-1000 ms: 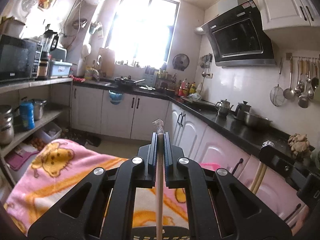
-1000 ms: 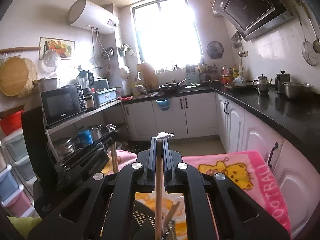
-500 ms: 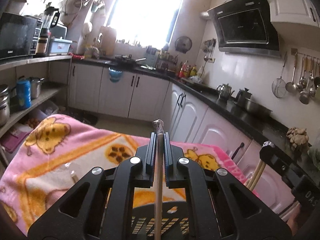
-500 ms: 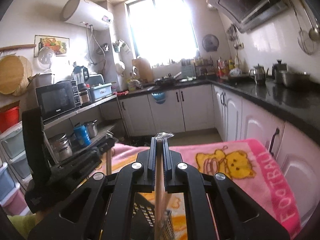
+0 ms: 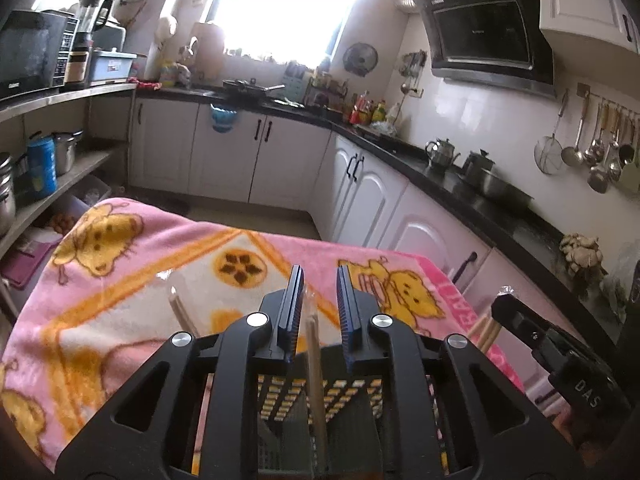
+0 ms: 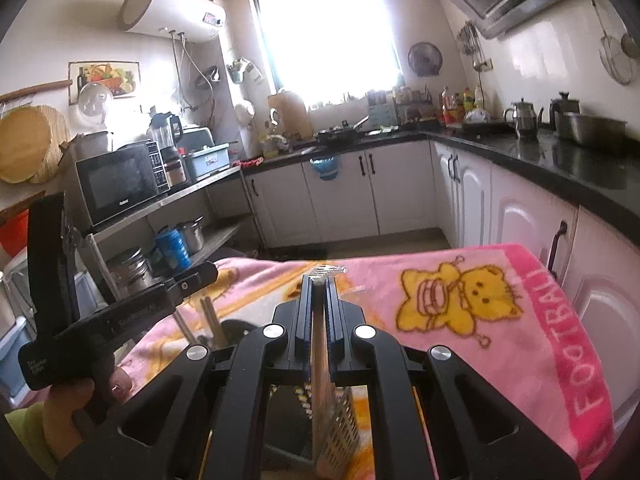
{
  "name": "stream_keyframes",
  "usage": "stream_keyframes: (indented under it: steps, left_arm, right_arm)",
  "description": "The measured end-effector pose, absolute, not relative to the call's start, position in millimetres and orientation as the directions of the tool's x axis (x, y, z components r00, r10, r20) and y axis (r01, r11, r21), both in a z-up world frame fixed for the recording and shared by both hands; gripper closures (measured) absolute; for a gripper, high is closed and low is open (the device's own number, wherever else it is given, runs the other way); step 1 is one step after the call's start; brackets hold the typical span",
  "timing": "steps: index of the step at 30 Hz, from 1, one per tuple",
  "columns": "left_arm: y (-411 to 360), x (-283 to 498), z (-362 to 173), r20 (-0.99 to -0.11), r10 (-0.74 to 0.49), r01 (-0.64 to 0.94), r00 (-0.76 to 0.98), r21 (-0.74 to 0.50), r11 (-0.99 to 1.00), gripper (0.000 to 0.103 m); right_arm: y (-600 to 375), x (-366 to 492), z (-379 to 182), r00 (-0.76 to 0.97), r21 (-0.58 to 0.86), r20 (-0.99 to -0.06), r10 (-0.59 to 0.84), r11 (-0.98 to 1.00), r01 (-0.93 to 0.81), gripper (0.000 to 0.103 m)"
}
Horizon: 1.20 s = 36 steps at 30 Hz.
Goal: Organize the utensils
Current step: 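Drop the chopsticks into the caddy by opening both tools, then pull both open tools back and lower them toward the loose chopsticks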
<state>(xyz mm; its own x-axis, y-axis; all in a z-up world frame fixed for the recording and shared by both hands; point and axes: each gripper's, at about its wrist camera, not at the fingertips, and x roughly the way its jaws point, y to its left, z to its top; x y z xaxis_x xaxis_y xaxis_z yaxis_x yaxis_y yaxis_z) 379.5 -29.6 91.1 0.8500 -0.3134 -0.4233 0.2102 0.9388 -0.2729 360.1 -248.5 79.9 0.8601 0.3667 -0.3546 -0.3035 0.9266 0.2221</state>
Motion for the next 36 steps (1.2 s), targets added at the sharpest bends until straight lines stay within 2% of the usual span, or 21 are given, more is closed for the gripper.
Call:
stream_keyframes:
  steps: [4, 12, 18, 21, 36]
  left_arm:
    - [-27.9, 375.4, 88.4, -0.458, -0.336, 0.222, 0.823, -0.285, 0.932, 0.073]
    - [-22.0, 364.6, 81.4, -0.494, -0.345, 0.224, 0.798, -0.288, 0.931, 0.071]
    - [-11.0, 351.0, 82.2, -0.495, -0.339, 0.211, 0.800, -0.297, 0.931, 0.065]
    - [-6.7, 343.6, 83.6, -0.496, -0.337, 0.206, 0.801, -0.300, 0.931, 0.060]
    - [5.8, 295.6, 86.5, -0.494, -0.328, 0.199, 0.806, -0.295, 0.934, 0.038]
  right_arm:
    - [-243.8, 351.4, 78.6, 0.842, 0.200, -0.381, 0.383, 0.923, -0.330, 0.096]
    - [-242.0, 341.7, 74.3, 0.824, 0.199, -0.408, 0.392, 0.919, -0.339, 0.095]
    - [-244.8, 334.1, 73.1, 0.815, 0.202, -0.421, 0.398, 0.917, -0.343, 0.092]
    - [-245.0, 330.2, 73.2, 0.809, 0.204, -0.430, 0.401, 0.916, -0.346, 0.085]
    - [-246.0, 301.6, 76.0, 0.799, 0.187, -0.453, 0.396, 0.918, -0.349, 0.073]
